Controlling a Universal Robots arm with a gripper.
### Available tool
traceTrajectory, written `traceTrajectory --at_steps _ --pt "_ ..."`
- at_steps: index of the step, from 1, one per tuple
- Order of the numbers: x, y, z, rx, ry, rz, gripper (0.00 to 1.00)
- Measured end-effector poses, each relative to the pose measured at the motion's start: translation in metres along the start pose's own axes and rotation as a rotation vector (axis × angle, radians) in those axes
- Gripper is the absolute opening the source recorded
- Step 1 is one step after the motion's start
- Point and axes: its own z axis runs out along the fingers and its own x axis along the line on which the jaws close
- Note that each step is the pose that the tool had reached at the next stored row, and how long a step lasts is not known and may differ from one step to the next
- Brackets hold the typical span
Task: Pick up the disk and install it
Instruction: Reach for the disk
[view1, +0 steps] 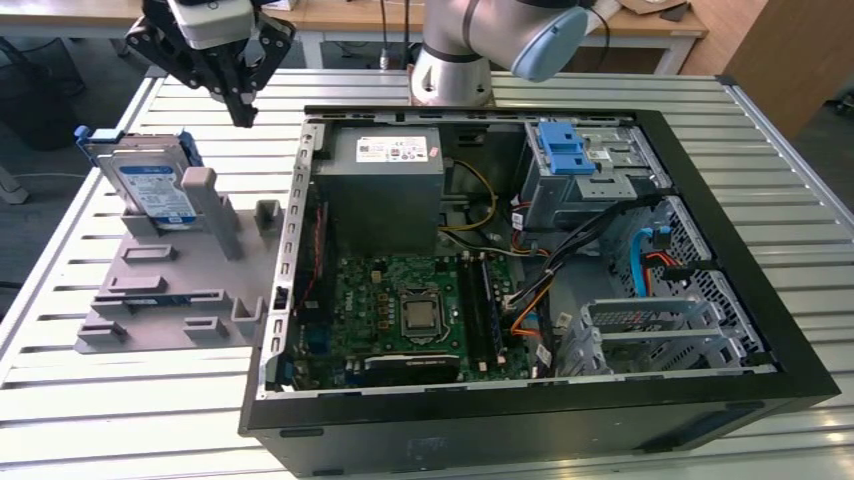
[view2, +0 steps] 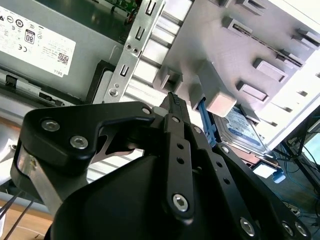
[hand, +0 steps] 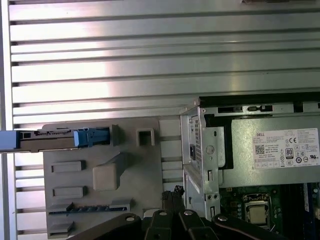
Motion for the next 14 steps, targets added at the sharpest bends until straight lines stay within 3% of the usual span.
traceTrajectory --at_steps 14 --pt "0.0119 0.0045 0.001 0.0 0.0 0.0 0.11"
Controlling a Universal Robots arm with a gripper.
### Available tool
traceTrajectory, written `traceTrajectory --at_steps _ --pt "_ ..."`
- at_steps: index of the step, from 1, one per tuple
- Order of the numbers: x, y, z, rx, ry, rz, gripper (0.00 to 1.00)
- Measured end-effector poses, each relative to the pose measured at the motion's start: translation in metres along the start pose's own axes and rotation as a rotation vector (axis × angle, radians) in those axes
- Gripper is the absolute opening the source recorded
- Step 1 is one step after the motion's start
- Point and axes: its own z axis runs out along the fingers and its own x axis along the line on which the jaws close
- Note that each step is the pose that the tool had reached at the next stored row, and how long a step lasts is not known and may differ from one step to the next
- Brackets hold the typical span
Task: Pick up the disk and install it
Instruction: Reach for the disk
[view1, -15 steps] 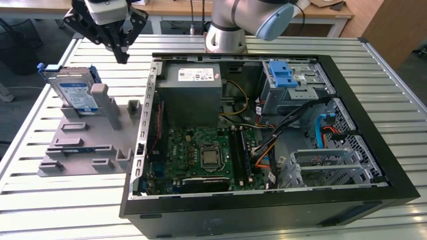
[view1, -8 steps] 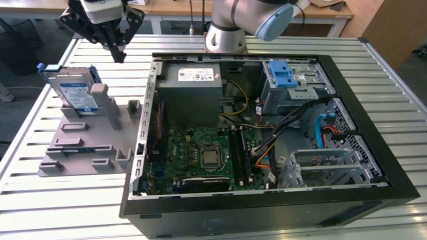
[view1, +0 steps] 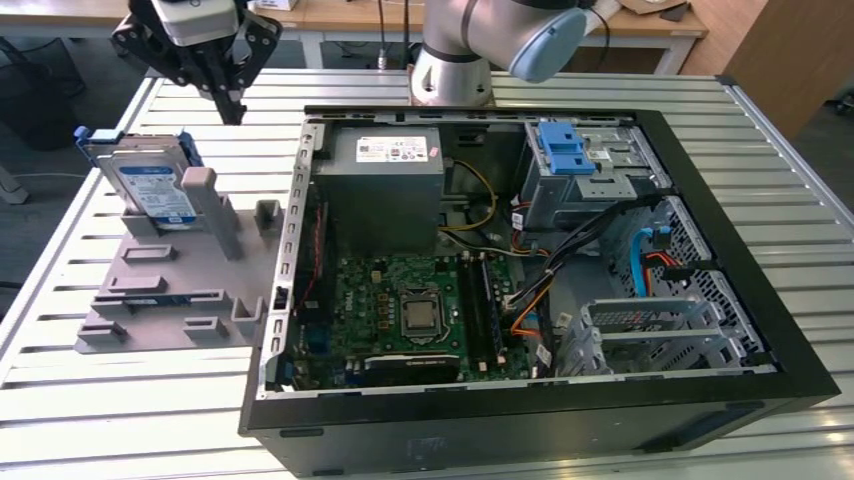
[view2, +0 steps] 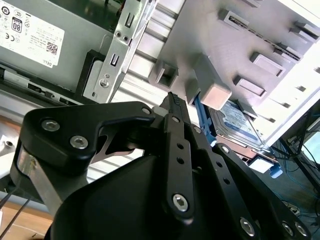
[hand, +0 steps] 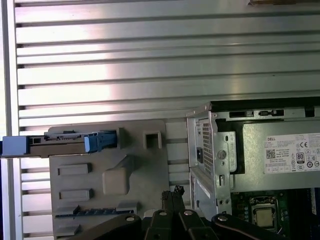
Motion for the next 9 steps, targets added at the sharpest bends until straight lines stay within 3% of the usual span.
traceTrajectory --at_steps 9 --pt "0.0064 0.0019 0.0007 0.0 -0.0001 0.0 0.11"
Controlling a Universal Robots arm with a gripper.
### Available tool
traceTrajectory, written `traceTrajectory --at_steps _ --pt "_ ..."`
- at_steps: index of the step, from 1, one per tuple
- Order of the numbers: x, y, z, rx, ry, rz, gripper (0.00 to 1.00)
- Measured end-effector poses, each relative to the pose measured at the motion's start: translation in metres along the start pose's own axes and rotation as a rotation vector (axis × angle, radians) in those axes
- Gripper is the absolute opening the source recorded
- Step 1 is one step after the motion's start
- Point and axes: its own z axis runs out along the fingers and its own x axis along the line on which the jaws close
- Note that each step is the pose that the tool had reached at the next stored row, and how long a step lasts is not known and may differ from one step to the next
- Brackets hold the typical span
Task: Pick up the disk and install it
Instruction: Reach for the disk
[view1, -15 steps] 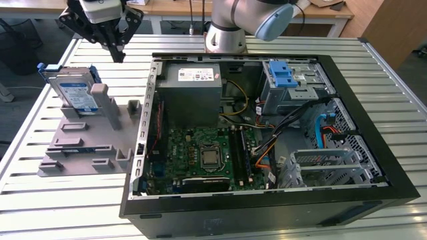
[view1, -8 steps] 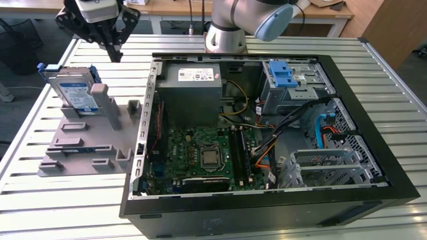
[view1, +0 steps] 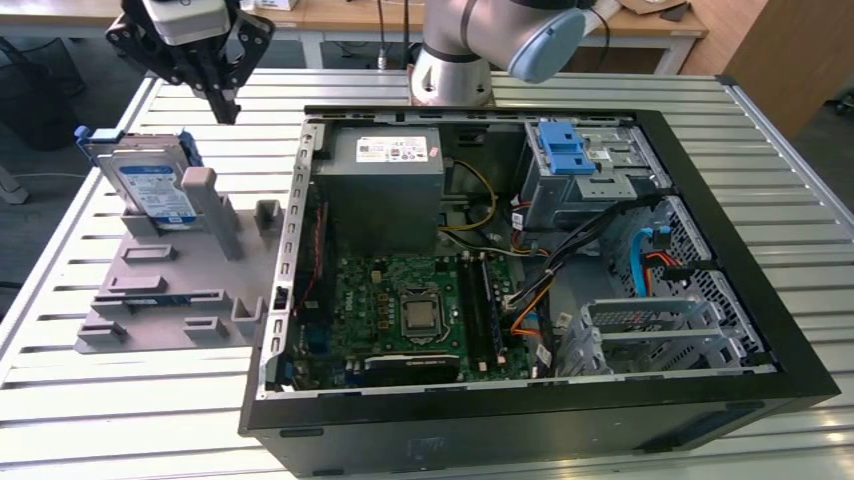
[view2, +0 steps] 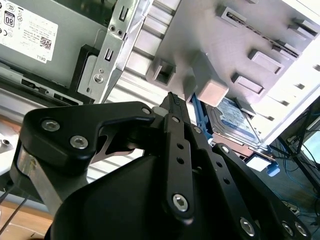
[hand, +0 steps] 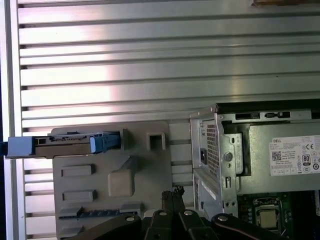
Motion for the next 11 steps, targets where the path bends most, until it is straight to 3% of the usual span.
traceTrajectory --at_steps 11 --pt "0.0108 0.0039 0.0014 0.0003 0.0 0.0 0.11"
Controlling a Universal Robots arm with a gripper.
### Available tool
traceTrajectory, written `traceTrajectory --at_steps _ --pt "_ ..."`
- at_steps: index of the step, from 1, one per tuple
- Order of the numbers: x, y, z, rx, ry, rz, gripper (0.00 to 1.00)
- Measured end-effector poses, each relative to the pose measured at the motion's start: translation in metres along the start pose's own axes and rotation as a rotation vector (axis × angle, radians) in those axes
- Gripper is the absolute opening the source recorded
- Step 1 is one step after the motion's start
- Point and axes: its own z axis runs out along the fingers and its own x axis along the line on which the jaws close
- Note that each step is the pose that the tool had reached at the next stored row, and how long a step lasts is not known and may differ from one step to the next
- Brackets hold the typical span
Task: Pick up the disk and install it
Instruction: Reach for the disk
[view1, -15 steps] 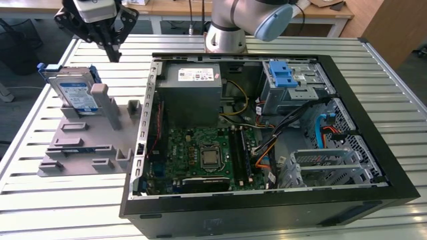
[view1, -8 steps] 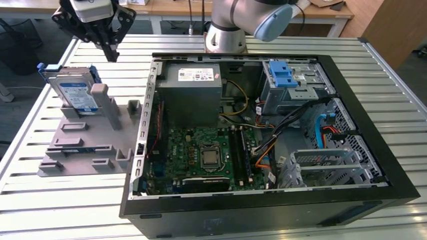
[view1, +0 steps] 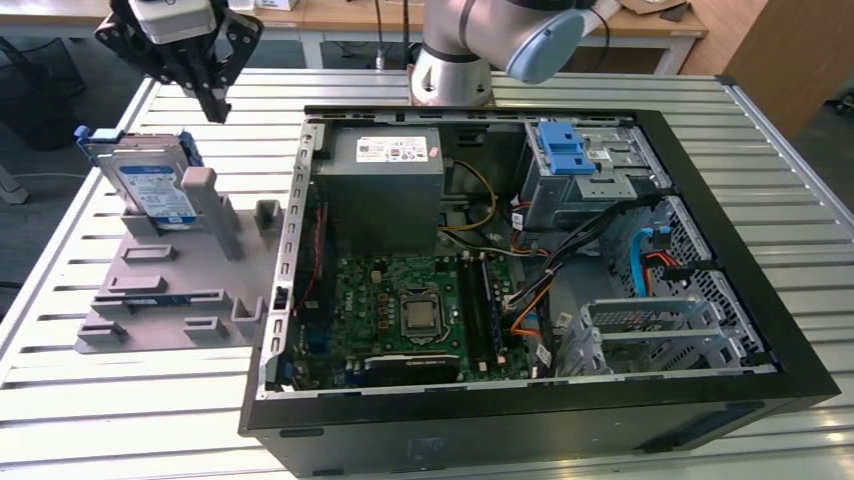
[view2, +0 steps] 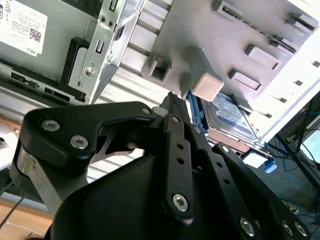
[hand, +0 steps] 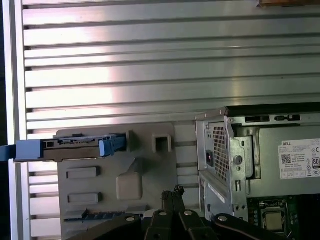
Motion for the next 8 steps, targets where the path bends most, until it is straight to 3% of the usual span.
traceTrajectory --at_steps 4,8 --pt "0.0116 0.0109 0.0008 0.0009 0.0 0.0 0.11" --pt "0.0288 0.0127 0.0015 0.0009 0.0004 0.0 0.11"
